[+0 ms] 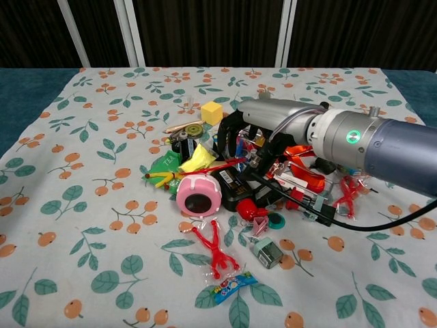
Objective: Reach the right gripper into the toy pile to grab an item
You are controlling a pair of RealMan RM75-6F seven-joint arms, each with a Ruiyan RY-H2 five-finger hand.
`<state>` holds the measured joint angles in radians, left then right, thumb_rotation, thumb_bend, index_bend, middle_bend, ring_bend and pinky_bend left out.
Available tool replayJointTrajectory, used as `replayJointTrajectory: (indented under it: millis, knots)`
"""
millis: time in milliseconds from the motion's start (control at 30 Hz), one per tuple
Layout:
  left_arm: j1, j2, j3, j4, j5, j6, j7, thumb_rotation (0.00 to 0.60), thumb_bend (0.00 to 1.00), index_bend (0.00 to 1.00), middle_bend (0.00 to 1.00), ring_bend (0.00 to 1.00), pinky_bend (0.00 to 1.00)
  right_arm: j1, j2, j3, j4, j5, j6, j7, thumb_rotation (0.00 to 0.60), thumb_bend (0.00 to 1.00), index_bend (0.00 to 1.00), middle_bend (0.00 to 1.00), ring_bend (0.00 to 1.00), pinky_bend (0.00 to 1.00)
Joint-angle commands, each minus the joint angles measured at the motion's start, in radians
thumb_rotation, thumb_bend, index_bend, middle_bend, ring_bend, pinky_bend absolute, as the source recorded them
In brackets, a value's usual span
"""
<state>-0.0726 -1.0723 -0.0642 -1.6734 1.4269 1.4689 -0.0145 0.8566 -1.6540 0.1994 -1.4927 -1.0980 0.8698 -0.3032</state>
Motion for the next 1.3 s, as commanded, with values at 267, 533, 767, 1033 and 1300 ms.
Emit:
replayJointTrajectory:
  millis: [267, 533, 767, 1033, 1300]
  knots:
    - [-0.001, 0.002, -0.001, -0.004, -0.003, -0.003, 0.001, 0.600, 0.57, 0.10, 0.00, 0.03, 0.05, -0.002, -0.038, -0.001, 0.048, -0.027, 0.015, 0.044, 0.600, 0.37, 0.51, 0.49, 0.28, 0.26]
    - [-0.002, 0.004, -0.002, -0.008, -0.006, -0.004, 0.001, 0.600, 0.57, 0.10, 0.00, 0.03, 0.05, -0.005, -0.057, -0.001, 0.066, -0.049, 0.024, 0.070, 0.600, 0.43, 0.57, 0.52, 0.32, 0.26]
    - [-0.002, 0.007, -0.003, -0.010, -0.010, -0.005, -0.002, 0.600, 0.57, 0.10, 0.00, 0.03, 0.05, -0.005, -0.063, -0.003, 0.067, -0.060, 0.022, 0.080, 0.600, 0.46, 0.58, 0.54, 0.33, 0.26]
    - [-0.002, 0.007, -0.004, -0.010, -0.010, -0.005, -0.003, 0.600, 0.57, 0.10, 0.00, 0.03, 0.05, -0.003, -0.067, 0.003, 0.064, -0.059, 0.020, 0.083, 0.600, 0.48, 0.64, 0.57, 0.35, 0.26]
    - [-0.001, 0.008, -0.003, -0.008, -0.011, -0.006, -0.009, 0.600, 0.57, 0.10, 0.00, 0.03, 0.05, -0.009, -0.056, 0.016, 0.053, -0.056, 0.030, 0.097, 0.600, 0.49, 0.67, 0.59, 0.36, 0.27]
